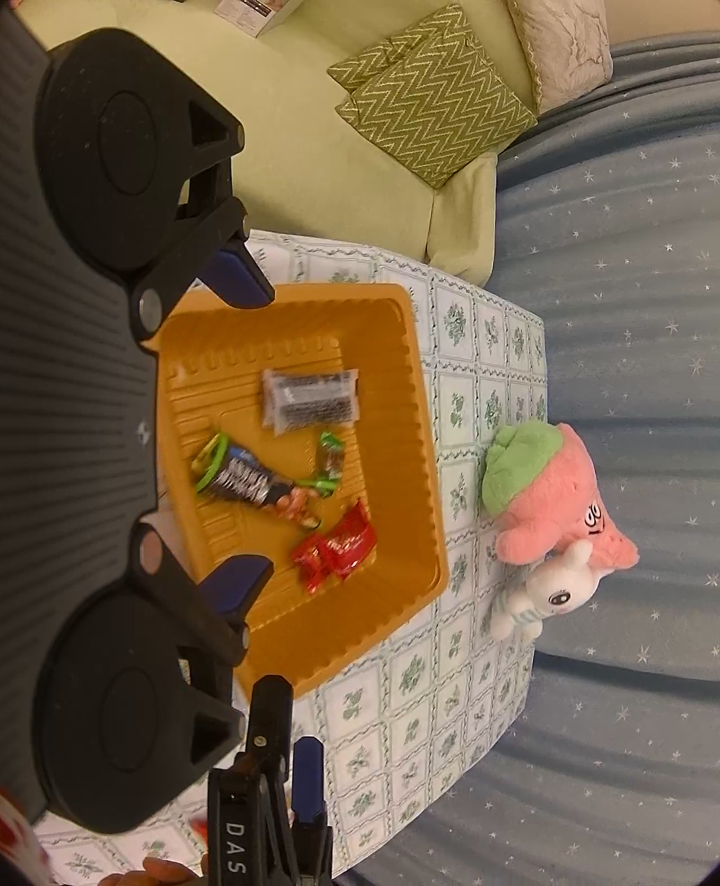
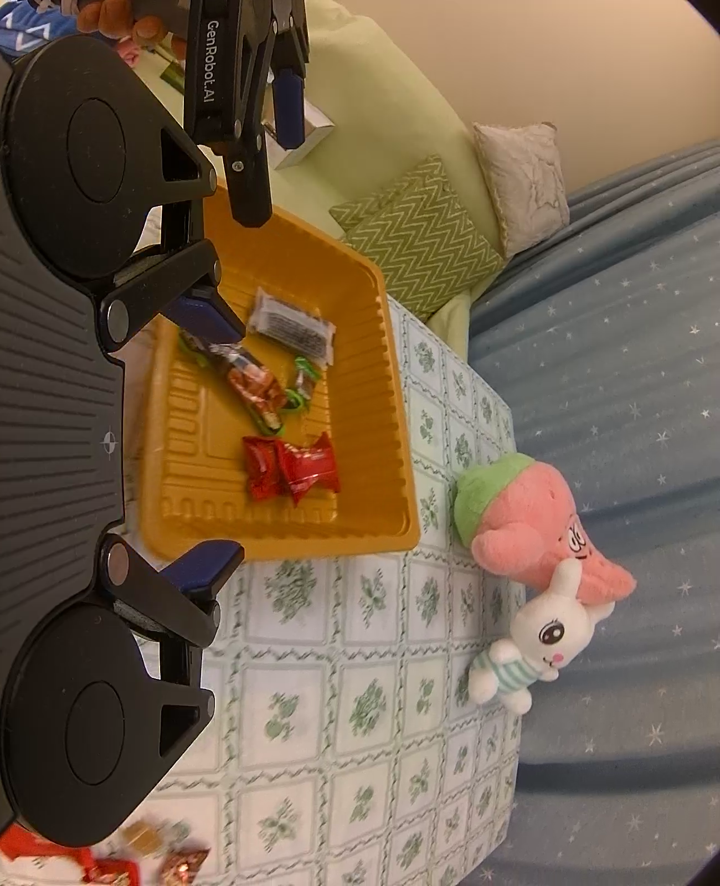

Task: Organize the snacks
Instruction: 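Move both open tools back toward the remaining snacks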

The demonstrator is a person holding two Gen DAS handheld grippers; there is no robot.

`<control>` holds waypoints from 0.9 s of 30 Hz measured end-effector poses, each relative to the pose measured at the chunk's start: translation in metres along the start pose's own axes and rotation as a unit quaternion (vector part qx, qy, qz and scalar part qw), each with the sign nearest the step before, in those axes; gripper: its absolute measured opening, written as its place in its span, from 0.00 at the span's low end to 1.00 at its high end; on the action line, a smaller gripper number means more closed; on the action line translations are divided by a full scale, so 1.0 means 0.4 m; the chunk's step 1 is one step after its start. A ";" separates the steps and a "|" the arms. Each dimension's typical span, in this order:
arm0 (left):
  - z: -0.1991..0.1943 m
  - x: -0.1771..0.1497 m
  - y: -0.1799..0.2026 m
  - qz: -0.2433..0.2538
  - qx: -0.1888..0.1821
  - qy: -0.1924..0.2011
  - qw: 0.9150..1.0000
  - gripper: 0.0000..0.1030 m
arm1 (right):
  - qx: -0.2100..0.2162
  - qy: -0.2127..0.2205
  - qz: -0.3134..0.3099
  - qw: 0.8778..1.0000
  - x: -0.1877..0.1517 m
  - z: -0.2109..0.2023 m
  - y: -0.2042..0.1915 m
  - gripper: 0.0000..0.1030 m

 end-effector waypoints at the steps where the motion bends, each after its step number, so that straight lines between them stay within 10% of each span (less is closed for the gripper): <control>1: -0.011 -0.007 0.007 0.000 0.000 -0.001 1.000 0.92 | 0.001 -0.001 0.001 1.000 -0.007 -0.012 0.001 0.76; 27: -0.188 -0.165 0.306 0.040 -0.040 -0.025 0.998 0.90 | -0.033 -0.025 0.025 0.999 -0.215 -0.322 0.143 0.76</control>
Point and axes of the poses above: each gripper's, at about its wrist camera, not at the fingertips, and z roughly the way its jaws point, y to its right, x to its top, the point moved 5 cm from there along z, roughly the way its jaws point, and after that the axes turned 15 degrees about x, right-handed, at the moved point
